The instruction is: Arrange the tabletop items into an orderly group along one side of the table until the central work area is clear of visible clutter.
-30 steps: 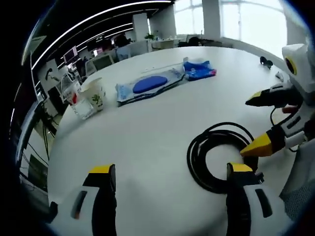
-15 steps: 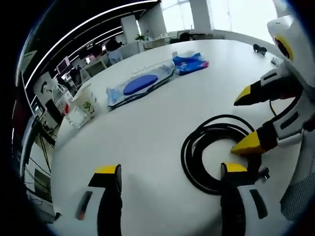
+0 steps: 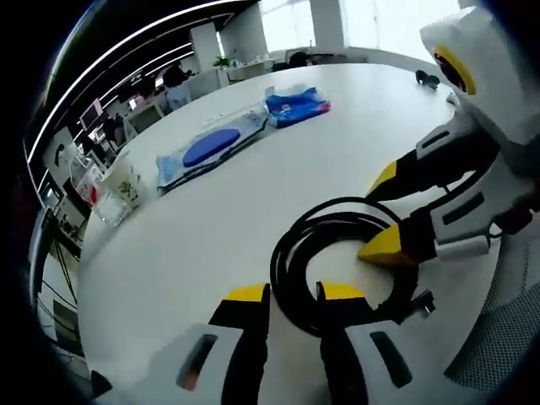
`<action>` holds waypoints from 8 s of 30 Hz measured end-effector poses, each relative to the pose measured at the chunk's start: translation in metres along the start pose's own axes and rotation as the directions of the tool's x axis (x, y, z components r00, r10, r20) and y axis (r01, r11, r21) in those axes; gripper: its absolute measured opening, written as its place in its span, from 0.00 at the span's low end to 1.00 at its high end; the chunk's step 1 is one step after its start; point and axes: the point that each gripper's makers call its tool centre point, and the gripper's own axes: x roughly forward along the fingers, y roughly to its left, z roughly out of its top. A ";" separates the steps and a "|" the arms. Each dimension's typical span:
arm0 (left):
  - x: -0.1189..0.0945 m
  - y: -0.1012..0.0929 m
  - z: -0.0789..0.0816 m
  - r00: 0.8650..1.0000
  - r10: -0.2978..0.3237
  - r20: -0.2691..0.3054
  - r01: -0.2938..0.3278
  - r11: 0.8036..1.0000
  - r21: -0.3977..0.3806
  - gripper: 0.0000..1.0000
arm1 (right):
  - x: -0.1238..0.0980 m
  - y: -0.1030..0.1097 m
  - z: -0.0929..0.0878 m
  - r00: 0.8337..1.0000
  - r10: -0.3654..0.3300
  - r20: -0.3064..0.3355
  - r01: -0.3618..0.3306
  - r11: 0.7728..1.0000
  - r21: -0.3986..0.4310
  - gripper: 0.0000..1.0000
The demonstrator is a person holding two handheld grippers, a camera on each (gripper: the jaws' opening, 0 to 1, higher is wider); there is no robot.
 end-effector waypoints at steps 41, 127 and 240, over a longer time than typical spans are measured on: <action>-0.019 0.012 0.043 0.998 0.008 0.063 -0.005 0.999 -0.039 0.05 | -0.027 -0.003 0.049 0.989 -0.015 0.149 0.010 0.999 0.035 0.01; 0.085 0.053 0.136 0.997 -0.077 0.018 0.078 0.988 -0.136 0.05 | 0.040 -0.114 0.100 0.992 -0.041 0.117 0.002 0.950 0.312 0.02; -0.013 0.070 0.163 0.960 -0.079 0.267 0.104 0.991 -0.080 0.94 | -0.040 -0.106 0.104 0.955 -0.010 0.296 -0.080 0.954 0.290 0.81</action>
